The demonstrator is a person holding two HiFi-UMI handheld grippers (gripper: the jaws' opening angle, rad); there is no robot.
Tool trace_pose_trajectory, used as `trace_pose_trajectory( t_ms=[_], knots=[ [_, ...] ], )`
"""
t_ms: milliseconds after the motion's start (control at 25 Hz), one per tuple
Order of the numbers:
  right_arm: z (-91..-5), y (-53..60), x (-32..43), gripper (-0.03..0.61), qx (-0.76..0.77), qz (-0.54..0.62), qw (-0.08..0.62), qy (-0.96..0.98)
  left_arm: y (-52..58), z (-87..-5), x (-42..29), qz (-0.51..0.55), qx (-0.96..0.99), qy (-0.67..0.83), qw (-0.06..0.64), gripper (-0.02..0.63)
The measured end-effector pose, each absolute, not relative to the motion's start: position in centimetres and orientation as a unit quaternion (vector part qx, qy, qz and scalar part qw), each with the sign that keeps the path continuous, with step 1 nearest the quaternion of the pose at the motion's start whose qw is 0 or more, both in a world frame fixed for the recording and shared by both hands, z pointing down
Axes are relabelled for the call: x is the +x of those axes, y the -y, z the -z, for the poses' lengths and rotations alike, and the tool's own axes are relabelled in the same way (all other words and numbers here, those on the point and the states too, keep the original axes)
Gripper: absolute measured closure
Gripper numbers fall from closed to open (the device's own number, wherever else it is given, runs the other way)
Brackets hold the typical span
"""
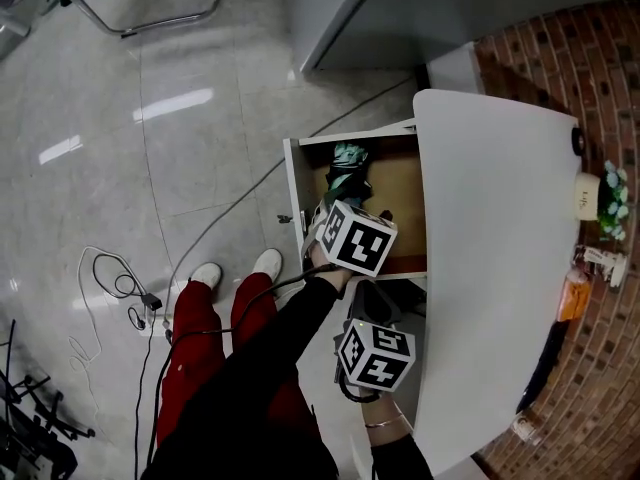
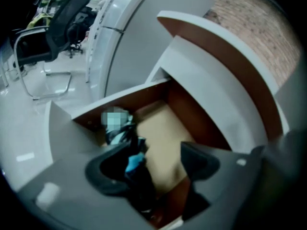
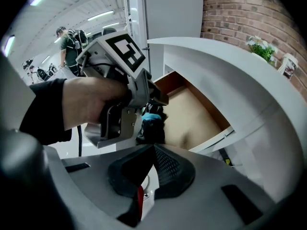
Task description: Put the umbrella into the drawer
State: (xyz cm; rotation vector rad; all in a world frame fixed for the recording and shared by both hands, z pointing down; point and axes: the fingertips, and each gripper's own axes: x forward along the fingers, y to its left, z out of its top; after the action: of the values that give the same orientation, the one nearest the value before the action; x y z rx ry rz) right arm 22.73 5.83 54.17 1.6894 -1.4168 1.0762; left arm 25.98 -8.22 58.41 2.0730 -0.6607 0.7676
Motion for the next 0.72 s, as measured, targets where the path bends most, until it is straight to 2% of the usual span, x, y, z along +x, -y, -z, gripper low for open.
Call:
trace_pose_trajectory(
  t_ms=[160,720],
  knots=[
    [-53.2,-6.1,22.5,0.577,0.656,-0.410,0.330,0.541,7.4,-55.2,25.8,-0.282,0.838,0.248,0.395,0.286],
    [-48.7,-5.6,19.4,0.577,0.689,-0.389,0.279,0.545,6.5,-46.6,19.1,-0.248,0.876,0.228,0.344,0.452]
  ],
)
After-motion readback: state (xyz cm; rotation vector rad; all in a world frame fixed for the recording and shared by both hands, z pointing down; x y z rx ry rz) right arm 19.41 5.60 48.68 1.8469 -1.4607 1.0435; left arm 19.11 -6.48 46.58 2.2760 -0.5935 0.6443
